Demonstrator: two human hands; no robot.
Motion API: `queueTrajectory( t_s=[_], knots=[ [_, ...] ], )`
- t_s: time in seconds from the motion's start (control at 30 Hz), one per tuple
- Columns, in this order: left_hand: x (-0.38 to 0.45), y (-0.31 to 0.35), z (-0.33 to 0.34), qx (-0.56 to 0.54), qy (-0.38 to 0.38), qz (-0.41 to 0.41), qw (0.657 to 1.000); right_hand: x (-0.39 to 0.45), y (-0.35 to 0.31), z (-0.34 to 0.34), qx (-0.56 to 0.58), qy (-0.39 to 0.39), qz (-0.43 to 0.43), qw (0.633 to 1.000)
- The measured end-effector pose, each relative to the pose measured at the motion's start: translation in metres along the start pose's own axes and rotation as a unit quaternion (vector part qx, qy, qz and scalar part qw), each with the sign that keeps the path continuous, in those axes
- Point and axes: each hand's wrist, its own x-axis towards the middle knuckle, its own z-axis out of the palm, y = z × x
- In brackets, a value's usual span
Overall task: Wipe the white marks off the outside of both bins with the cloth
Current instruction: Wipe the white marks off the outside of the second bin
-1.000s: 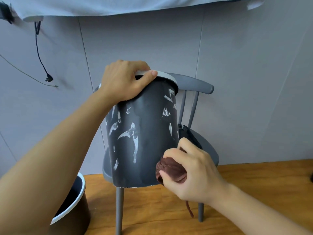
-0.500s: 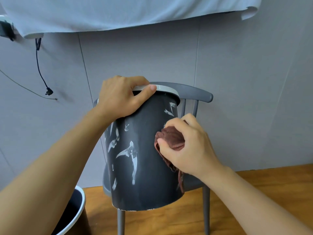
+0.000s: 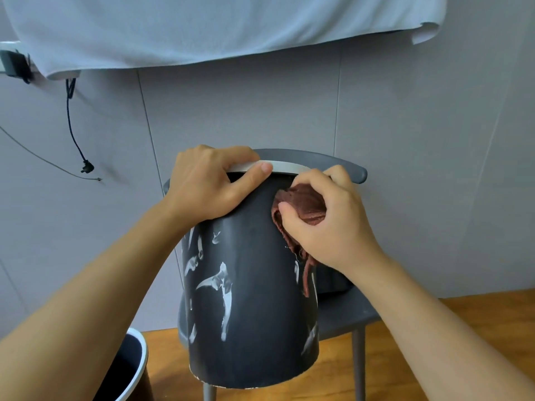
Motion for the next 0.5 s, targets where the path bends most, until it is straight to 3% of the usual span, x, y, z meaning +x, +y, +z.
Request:
queueTrajectory(
  t_s=[0.3, 0.5],
  knots=[
    [0.005, -0.01, 0.003, 0.01, -0.011, -0.04, 0.999, -0.058, 0.008, -0.005, -0.015, -0.154, -0.023, 0.988],
    [0.015, -0.006, -0.008, 0.041, -0.096, -0.034, 0.994, -0.071, 0.004, -0.008, -0.05, -0.157, -0.04, 0.986]
  ],
)
